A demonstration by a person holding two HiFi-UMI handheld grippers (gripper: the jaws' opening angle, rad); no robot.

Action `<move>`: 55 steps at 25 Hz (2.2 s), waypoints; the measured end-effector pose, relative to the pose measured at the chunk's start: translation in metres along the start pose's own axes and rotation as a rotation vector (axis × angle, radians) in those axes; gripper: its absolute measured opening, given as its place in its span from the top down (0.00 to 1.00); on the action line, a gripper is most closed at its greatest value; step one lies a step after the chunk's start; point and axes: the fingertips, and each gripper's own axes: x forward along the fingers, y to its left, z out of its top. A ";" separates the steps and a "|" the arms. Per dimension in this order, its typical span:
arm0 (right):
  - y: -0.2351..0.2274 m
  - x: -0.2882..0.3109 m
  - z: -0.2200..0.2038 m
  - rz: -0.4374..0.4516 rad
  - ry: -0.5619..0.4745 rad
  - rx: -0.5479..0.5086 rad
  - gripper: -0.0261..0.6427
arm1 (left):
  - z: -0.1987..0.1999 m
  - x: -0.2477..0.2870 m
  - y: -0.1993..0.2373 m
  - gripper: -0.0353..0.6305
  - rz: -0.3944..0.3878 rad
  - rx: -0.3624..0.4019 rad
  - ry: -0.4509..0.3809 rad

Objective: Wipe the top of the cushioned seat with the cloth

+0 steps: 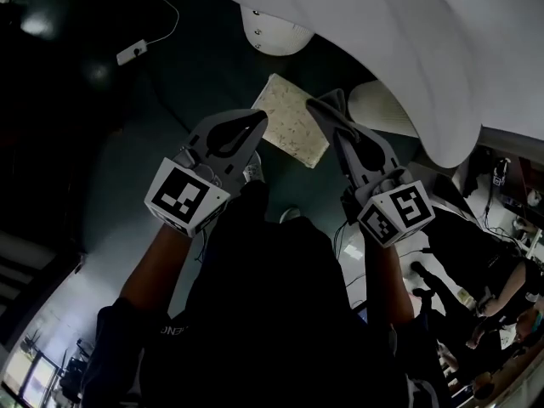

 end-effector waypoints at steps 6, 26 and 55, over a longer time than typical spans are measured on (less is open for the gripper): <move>-0.029 0.054 -0.019 -0.014 0.053 0.032 0.91 | -0.015 0.032 0.047 0.94 -0.014 -0.042 -0.006; -0.167 0.221 -0.242 0.006 0.222 0.224 0.91 | -0.207 0.134 0.136 0.94 0.119 -0.222 0.156; -0.286 0.233 -0.412 -0.212 0.355 0.428 0.91 | -0.303 0.224 0.106 0.94 0.010 -0.287 0.280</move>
